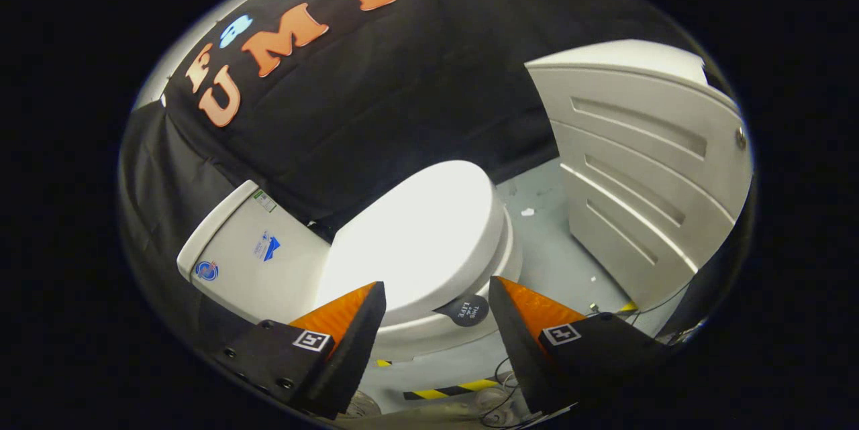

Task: Open the toilet lid.

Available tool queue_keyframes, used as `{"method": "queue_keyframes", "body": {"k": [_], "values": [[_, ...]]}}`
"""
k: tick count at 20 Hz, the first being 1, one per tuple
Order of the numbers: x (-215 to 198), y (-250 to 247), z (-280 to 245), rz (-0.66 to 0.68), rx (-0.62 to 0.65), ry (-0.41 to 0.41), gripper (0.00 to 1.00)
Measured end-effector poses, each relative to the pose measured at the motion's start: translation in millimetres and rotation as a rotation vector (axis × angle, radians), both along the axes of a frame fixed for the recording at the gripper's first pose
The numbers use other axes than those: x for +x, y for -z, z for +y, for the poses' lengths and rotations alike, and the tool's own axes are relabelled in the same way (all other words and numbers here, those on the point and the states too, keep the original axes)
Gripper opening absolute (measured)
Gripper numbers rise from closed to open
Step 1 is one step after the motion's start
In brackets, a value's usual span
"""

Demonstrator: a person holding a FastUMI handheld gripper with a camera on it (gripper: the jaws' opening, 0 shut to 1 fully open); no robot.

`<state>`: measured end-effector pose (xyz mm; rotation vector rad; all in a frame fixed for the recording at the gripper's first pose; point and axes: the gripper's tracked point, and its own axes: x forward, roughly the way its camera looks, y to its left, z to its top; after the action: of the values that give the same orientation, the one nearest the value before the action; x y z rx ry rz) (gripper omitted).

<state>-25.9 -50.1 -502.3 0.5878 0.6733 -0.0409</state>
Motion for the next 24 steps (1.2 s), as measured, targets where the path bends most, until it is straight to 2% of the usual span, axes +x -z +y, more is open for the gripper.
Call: {"method": "queue_keyframes", "body": {"k": [5,8,10,15,16,18,20,21,22,23,24], "values": [[-2,60,-4,0.11,0.244,0.101,0.97],[-8,75,10,0.168,0.388,0.087,0.95],[-6,80,18,0.18,0.43,0.066,0.93],[-2,89,19,0.201,0.504,0.078,0.75],[-2,91,18,0.202,0.532,0.09,0.73],[-6,99,6,0.211,0.555,0.127,0.66],[-7,112,9,0.222,0.569,0.134,0.38],[-6,109,9,0.207,0.591,0.144,0.19],[-6,110,9,0.197,0.595,0.153,0.21],[-2,114,11,0.19,0.608,0.159,0.15],[-6,111,9,0.178,0.632,0.167,0.15]]}}
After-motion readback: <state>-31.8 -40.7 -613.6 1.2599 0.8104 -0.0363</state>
